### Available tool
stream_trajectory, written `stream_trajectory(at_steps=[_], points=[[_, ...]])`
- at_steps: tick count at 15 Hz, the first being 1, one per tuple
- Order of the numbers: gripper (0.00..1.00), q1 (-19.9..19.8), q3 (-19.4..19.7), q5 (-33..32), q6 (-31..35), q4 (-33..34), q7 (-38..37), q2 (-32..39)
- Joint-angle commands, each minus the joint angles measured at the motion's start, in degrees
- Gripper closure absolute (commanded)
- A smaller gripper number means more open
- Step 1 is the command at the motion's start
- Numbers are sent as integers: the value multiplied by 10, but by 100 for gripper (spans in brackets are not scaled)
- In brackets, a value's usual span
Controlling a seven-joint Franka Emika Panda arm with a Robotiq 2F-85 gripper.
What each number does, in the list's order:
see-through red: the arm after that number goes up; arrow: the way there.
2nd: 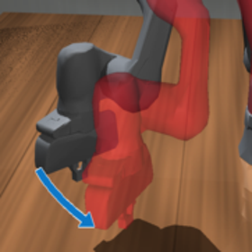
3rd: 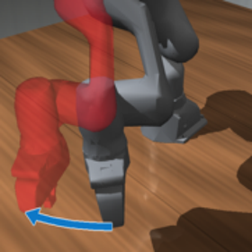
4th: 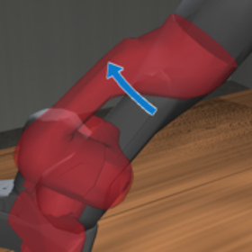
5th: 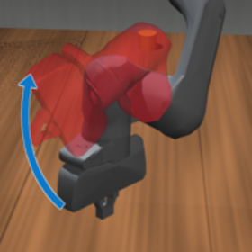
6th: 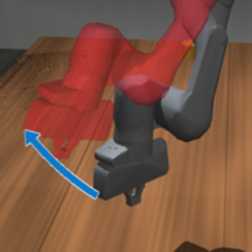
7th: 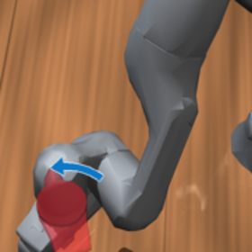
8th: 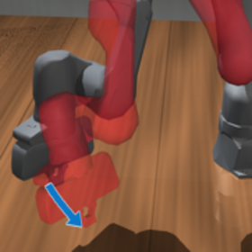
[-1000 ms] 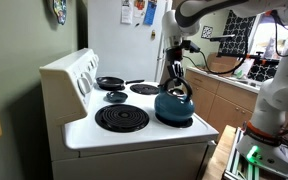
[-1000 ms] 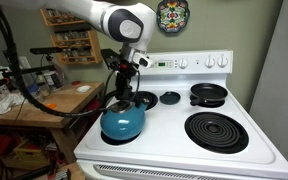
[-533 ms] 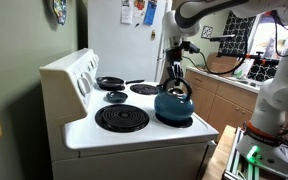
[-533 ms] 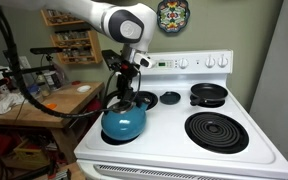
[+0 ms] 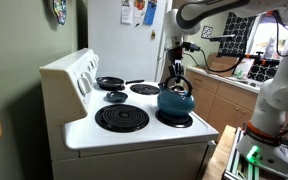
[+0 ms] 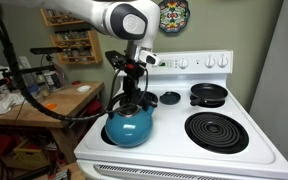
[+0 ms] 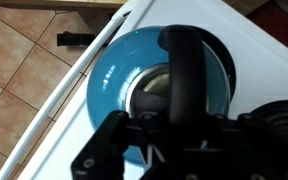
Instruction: Move the blue kettle to the bottom right cooker on the hob of the stove
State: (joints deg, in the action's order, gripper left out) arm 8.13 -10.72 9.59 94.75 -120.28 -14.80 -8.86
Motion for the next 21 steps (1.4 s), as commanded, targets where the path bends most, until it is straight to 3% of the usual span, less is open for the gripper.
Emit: stream_trajectory(at_steps=[1,6,14,18,19,21], points=[[98,-6,8,-18,12,7,-2,-14],[98,-9,11,-36,59,10,-1,1],[98,-20,22,-85,73,23,-2,-1],[98,-24,29,-75,88,36,5,2],[93,-21,26,-78,86,20,1,12],[93,-22,28,-78,92,23,1,12]])
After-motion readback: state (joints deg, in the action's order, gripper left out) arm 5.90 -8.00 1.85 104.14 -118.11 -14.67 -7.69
